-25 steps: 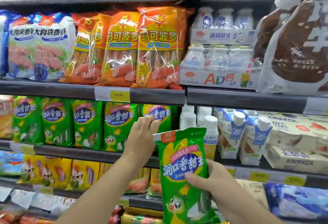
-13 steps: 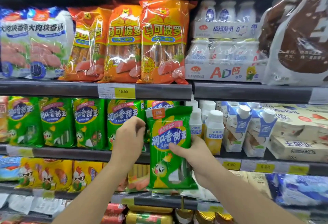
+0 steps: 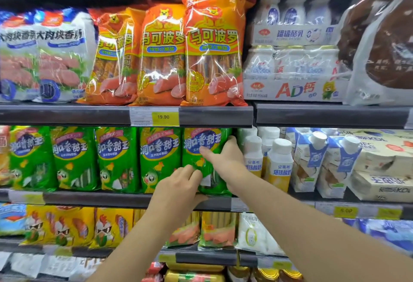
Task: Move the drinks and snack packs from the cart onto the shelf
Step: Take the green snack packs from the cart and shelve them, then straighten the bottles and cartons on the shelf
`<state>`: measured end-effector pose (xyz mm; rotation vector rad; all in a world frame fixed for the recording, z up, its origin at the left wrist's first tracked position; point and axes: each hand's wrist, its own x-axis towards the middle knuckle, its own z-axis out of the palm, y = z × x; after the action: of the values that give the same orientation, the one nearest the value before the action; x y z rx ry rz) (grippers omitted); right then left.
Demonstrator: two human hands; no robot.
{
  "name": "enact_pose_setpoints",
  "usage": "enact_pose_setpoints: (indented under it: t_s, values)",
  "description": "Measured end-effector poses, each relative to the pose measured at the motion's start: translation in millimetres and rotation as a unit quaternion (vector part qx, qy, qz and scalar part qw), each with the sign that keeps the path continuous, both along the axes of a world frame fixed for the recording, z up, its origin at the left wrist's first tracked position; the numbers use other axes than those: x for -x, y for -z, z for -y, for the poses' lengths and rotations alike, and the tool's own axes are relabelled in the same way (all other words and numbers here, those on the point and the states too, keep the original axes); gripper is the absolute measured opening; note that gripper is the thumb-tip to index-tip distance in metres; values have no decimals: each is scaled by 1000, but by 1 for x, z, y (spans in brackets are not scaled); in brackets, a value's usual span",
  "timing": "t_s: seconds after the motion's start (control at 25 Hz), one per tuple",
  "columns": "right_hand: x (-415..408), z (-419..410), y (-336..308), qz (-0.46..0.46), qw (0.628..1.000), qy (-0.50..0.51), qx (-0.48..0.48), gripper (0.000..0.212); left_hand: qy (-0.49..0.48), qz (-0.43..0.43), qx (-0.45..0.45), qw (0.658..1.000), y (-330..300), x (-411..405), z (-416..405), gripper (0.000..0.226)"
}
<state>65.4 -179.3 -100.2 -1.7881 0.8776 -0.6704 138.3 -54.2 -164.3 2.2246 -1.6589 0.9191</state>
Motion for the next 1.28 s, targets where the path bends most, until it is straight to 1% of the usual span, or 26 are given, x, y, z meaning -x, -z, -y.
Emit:
enact_pose_setpoints:
  t_s: [0.08, 0.2, 0.24, 0.32, 0.36, 0.4, 0.44, 0.56, 0.6, 0.72, 0.76, 0.8, 0.88, 0.92, 1.0, 1.04, 1.12, 1.16, 1.2, 1.28]
  values:
    - [1, 0, -7, -85, 994, -18, 62, 72, -7, 2, 10, 1000, 1, -2, 4, 52]
    - [5, 1, -15, -230, 961, -54, 146, 67, -27, 4, 15, 1000, 0, -4, 8, 53]
    - [5, 2, -16, -277, 943, -67, 173, 62, -32, 5, 14, 999, 0, -5, 9, 54]
    - [10, 4, -17, -363, 894, -97, 245, 41, -31, 5, 9, 999, 0, -7, 11, 55]
    - [13, 4, -16, -380, 876, -107, 278, 32, -26, 6, 6, 1000, 0, -8, 11, 54]
    - [14, 5, -14, -370, 874, -108, 295, 26, -20, 10, 3, 1000, 1, -9, 11, 54]
    - [15, 5, -12, -351, 882, -103, 296, 22, -18, 13, 1, 1000, 2, -9, 12, 54]
    - [17, 2, -4, -289, 921, -64, 254, 35, -42, 1, 8, 999, 2, -6, 19, 56]
    - [22, -1, 1, -263, 930, -61, 249, 34, -48, -2, 16, 999, 3, -5, 21, 56]
    - [70, -4, 25, -187, 938, -89, 280, 32, -45, -17, 25, 999, 8, -3, 16, 47]
    - [94, 0, 32, -170, 945, -81, 269, 31, -47, -24, 33, 998, 9, -2, 14, 42]
    - [118, 8, 40, -159, 956, -61, 241, 28, -52, -36, 45, 997, 8, 1, 11, 38]
    - [155, 33, 52, -133, 975, 23, 178, 25, -37, -77, 86, 993, 7, 14, 11, 31]
    - [166, 47, 59, -126, 976, 62, 168, 29, -13, -102, 106, 989, 7, 25, 15, 27]
    - [173, 68, 73, -144, 968, 85, 185, 43, 31, -162, 115, 980, 7, 49, 31, 19]
    - [172, 73, 77, -161, 965, 82, 192, 50, 34, -203, 110, 972, 6, 63, 41, 26]
    - [167, 78, 83, -182, 960, 72, 201, 58, 17, -294, 100, 950, 4, 84, 64, 53]
    - [164, 80, 83, -187, 957, 72, 209, 57, 2, -344, 103, 933, 2, 90, 75, 63]
    - [161, 81, 81, -194, 954, 73, 215, 52, -17, -390, 103, 915, 0, 94, 84, 70]
    - [154, 81, 75, -202, 954, 63, 211, 40, -58, -437, 91, 893, -1, 95, 98, 72]
